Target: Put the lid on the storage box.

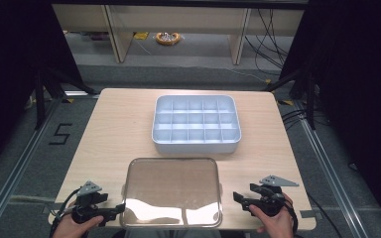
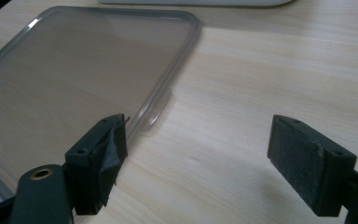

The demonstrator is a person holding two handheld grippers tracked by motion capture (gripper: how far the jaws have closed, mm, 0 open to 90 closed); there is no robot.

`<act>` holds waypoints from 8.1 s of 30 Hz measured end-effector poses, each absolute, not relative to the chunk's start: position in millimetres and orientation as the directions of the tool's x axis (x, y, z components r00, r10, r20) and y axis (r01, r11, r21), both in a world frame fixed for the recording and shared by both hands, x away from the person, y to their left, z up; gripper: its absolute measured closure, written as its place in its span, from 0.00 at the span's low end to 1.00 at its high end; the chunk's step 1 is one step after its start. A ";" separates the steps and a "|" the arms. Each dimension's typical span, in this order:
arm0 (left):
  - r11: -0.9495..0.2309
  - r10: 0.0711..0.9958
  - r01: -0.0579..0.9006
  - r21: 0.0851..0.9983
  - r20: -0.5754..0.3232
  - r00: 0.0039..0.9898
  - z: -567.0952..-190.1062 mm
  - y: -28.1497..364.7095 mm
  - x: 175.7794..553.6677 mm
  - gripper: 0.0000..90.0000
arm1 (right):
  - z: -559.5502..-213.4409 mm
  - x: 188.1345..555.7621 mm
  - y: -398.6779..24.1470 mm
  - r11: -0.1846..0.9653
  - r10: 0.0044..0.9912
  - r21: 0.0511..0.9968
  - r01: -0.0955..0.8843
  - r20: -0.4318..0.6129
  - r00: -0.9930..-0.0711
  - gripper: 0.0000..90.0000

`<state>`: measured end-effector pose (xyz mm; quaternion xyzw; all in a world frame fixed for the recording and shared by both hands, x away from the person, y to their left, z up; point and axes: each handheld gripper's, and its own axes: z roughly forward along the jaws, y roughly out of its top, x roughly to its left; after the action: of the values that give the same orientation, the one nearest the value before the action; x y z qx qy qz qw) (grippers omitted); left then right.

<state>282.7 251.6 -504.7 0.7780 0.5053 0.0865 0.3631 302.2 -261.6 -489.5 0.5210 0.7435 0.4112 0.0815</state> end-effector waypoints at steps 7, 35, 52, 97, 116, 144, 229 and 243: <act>-0.217 0.846 0.723 0.656 -0.243 0.475 -505.0 251.2 282.8 0.21 | -492.9 304.2 -259.5 0.116 0.816 0.691 0.714 0.343 -0.465 0.23; -0.286 0.856 0.707 0.646 -0.159 0.491 -510.0 235.2 296.4 0.42 | -499.2 317.8 -224.5 0.123 0.768 0.652 0.748 0.415 -0.488 0.26; -0.350 0.812 0.679 0.646 -0.152 0.564 -509.4 220.5 297.2 0.51 | -508.7 331.6 -208.6 0.007 0.785 0.568 0.823 0.506 -0.356 0.30; -0.203 0.815 0.736 0.646 -0.305 0.493 -512.1 234.0 308.1 0.25 | -489.3 309.2 -209.4 -0.083 0.574 0.675 0.733 0.633 -0.518 0.76; 0.017 0.809 0.707 0.707 -0.426 0.406 -503.3 249.8 312.9 0.59 | -479.9 316.0 -212.6 -0.018 0.641 0.711 0.703 0.547 -0.538 0.77; 0.056 0.797 0.600 0.798 -0.398 0.454 -440.0 220.0 327.0 0.76 | -407.3 342.8 -237.3 -0.037 0.741 0.771 0.636 0.448 -0.500 0.74; 0.134 0.880 0.718 0.683 -0.415 0.231 -385.9 151.6 532.3 0.64 | -377.6 522.2 -255.5 -0.237 0.835 0.579 0.780 0.532 -0.142 0.60; 0.164 0.885 0.753 0.638 -0.432 0.174 -397.5 150.0 544.1 0.59 | -398.6 537.8 -251.2 -0.241 0.850 0.532 0.812 0.520 -0.088 0.56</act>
<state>544.1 150.0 -397.5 0.6419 0.6378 0.0791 0.4183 537.8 -251.2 -398.6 0.6748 0.6156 0.4064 0.0234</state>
